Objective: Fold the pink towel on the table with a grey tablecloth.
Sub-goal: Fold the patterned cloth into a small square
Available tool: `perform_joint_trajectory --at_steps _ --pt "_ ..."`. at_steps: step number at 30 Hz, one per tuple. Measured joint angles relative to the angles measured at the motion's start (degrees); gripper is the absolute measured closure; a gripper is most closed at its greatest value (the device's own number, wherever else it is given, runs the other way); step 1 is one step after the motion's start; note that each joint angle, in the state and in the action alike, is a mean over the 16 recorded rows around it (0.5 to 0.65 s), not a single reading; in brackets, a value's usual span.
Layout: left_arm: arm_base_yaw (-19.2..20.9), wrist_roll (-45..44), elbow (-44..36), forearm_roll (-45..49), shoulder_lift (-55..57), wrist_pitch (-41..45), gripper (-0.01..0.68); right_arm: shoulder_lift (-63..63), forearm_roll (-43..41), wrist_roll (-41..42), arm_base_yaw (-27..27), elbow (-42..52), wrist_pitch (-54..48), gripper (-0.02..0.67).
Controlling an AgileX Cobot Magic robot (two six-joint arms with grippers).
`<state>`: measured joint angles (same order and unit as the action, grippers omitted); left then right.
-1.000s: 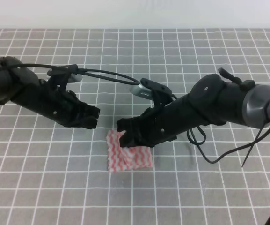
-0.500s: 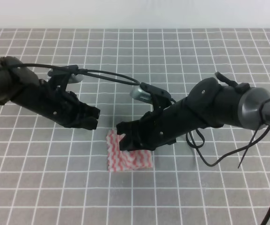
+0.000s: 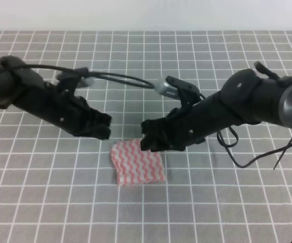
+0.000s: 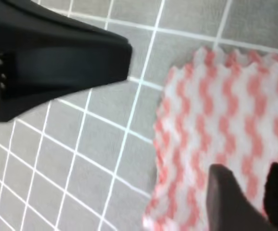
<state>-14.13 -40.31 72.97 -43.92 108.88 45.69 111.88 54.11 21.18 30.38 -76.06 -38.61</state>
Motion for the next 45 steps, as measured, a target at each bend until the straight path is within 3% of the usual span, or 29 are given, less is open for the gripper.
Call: perform_joint_trajectory --at_steps 7,15,45 --pt "-3.3 0.2 0.4 0.5 0.1 1.6 0.675 1.0 -2.5 -0.1 -0.9 0.1 -2.4 0.589" --pt "-5.6 0.9 0.4 2.0 0.1 2.6 0.675 3.0 -5.2 -1.9 -0.9 0.1 -3.8 0.638" --pt "-5.7 3.0 0.4 4.4 0.0 -5.6 0.674 5.6 -7.4 -6.0 -1.8 -4.6 4.3 0.664"
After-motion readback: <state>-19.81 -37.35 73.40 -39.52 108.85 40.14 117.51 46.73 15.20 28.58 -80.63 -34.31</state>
